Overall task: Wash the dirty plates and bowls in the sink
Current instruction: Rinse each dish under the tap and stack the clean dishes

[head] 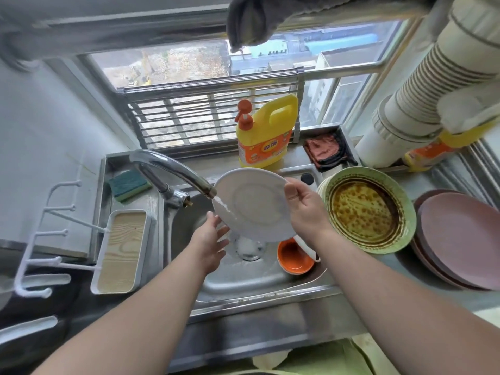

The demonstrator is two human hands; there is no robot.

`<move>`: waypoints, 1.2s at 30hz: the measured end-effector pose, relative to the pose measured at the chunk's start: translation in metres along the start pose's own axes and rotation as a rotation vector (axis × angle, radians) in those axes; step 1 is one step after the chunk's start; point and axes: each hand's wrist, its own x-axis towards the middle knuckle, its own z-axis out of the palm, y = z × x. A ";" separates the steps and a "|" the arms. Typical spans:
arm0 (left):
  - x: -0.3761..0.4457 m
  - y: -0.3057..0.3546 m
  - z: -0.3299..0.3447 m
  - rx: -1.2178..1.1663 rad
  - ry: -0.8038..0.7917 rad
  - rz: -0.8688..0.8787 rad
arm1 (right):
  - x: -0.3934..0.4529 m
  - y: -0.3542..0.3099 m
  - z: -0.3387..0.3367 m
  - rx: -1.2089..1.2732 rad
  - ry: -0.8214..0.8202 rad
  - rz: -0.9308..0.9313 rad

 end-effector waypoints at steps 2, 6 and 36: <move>0.000 0.001 0.005 -0.010 -0.010 -0.011 | -0.005 -0.003 -0.003 -0.058 0.005 -0.047; 0.001 -0.008 0.018 -0.067 -0.036 -0.070 | -0.016 -0.006 -0.007 -0.209 0.020 -0.133; -0.072 -0.038 0.112 0.512 0.286 0.709 | -0.047 0.020 -0.144 -0.706 0.205 0.161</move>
